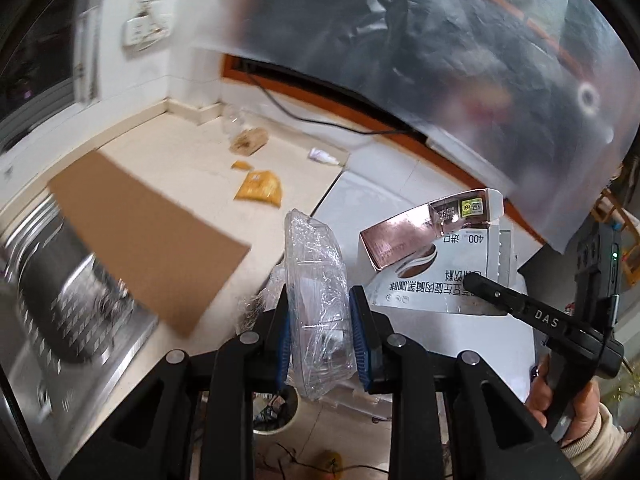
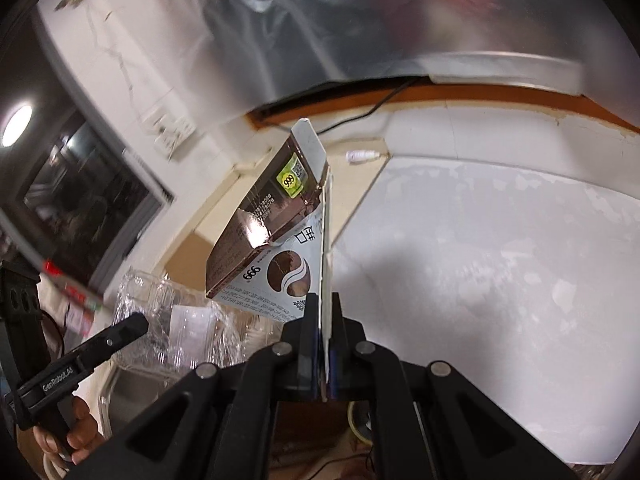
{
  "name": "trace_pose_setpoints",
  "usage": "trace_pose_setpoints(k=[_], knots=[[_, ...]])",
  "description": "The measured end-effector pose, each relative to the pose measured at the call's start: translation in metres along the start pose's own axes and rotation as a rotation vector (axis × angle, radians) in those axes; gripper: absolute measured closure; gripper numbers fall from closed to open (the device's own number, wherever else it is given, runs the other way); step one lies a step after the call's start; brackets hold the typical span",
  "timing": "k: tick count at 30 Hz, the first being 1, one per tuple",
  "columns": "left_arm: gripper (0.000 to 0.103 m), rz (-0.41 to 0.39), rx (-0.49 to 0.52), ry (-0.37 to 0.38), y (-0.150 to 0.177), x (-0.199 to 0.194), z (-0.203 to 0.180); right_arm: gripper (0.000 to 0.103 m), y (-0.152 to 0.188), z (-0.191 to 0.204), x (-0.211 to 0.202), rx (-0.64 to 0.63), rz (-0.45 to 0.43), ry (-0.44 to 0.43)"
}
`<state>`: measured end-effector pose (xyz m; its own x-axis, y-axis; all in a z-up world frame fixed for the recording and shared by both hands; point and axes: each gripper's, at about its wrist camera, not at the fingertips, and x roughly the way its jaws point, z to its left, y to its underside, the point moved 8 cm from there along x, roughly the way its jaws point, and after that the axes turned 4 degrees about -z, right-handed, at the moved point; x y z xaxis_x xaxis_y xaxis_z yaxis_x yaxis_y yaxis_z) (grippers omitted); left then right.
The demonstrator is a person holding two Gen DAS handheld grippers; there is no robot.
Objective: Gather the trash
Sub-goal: 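Carry the held container and wrapper down to the trash bin, then open both tools over the trash bin to drop container and wrapper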
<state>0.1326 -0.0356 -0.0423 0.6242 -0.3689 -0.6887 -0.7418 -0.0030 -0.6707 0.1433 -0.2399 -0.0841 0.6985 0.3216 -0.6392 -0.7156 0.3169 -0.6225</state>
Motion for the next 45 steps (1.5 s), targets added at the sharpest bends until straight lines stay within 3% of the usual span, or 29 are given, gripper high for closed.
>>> trace_pose_setpoints(k=[10, 18, 22, 28, 35, 41, 43, 45], knots=[[0.079, 0.026, -0.023, -0.193, 0.091, -0.008, 0.004, 0.1, 0.084, -0.01, -0.002, -0.15, 0.145, 0.007], [0.079, 0.131, -0.044, -0.249, 0.162, 0.045, 0.034, 0.1, 0.165, -0.03, 0.042, -0.22, 0.295, 0.109], [0.079, 0.177, -0.087, -0.239, 0.203, 0.089, 0.054, 0.1, 0.214, -0.045, 0.085, -0.258, 0.374, 0.173], [0.082, 0.224, -0.064, -0.245, 0.268, 0.167, 0.081, 0.1, 0.293, -0.076, 0.173, -0.289, 0.48, 0.238], [0.084, 0.28, -0.065, -0.232, 0.34, 0.282, 0.125, 0.099, 0.374, -0.125, 0.29, -0.271, 0.566, 0.274], [0.083, 0.304, -0.074, -0.228, 0.376, 0.352, 0.164, 0.099, 0.415, -0.154, 0.361, -0.252, 0.632, 0.255], [0.079, 0.316, -0.073, -0.226, 0.387, 0.364, 0.172, 0.095, 0.426, -0.157, 0.378, -0.244, 0.672, 0.219], [0.068, 0.341, -0.073, -0.218, 0.396, 0.374, 0.178, 0.093, 0.435, -0.161, 0.391, -0.241, 0.716, 0.214]])
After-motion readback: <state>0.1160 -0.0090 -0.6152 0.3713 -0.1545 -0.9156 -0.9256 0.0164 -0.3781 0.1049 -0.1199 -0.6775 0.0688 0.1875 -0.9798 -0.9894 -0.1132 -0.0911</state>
